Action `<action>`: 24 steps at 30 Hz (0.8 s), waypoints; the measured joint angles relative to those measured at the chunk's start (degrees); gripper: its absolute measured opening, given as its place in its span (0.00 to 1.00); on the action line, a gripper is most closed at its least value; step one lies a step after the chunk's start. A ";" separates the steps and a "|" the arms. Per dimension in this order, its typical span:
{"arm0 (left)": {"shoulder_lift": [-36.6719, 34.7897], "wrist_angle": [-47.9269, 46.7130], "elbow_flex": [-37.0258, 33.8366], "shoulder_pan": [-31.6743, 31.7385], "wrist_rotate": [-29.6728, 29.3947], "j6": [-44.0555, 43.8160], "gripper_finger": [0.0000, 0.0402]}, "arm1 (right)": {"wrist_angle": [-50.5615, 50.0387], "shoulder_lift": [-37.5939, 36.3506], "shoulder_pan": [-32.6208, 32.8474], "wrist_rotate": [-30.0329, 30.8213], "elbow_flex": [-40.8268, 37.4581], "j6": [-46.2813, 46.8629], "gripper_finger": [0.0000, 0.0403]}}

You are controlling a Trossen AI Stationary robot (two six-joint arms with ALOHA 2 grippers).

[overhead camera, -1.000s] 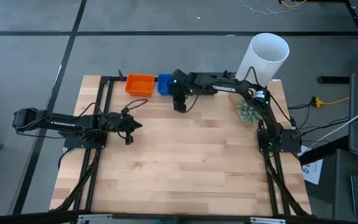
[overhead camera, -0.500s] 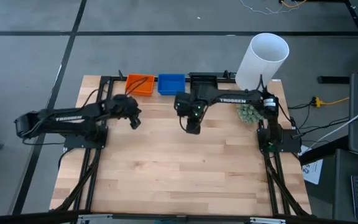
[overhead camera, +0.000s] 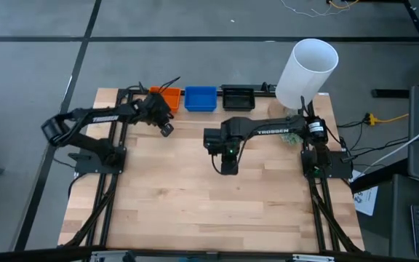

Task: Stack baskets by color
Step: Adjust the bins

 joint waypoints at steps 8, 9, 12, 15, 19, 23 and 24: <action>8.37 3.51 4.43 1.23 -0.39 -0.35 0.00 | -0.13 0.00 2.66 0.02 0.00 -0.08 0.22; 9.01 3.45 5.19 1.23 -0.69 -0.33 0.00 | -0.14 0.00 2.90 0.02 0.00 -0.10 0.22; 10.52 3.57 7.51 1.24 -2.90 0.68 0.00 | -0.40 0.00 3.40 0.02 0.00 -0.13 0.22; 11.03 3.48 8.79 1.61 -3.39 2.05 0.00 | -0.46 0.02 3.80 0.05 0.00 0.04 0.22; 11.03 3.43 9.22 2.33 -3.41 2.73 0.00 | -0.73 0.03 4.59 0.02 0.00 0.06 0.22; 11.03 3.39 9.22 4.08 -3.66 3.37 0.00 | -0.83 0.04 5.16 0.03 0.00 0.06 0.22; 11.03 3.24 9.22 4.41 -3.54 3.72 0.00 | -0.81 0.04 5.25 0.03 0.00 0.07 0.22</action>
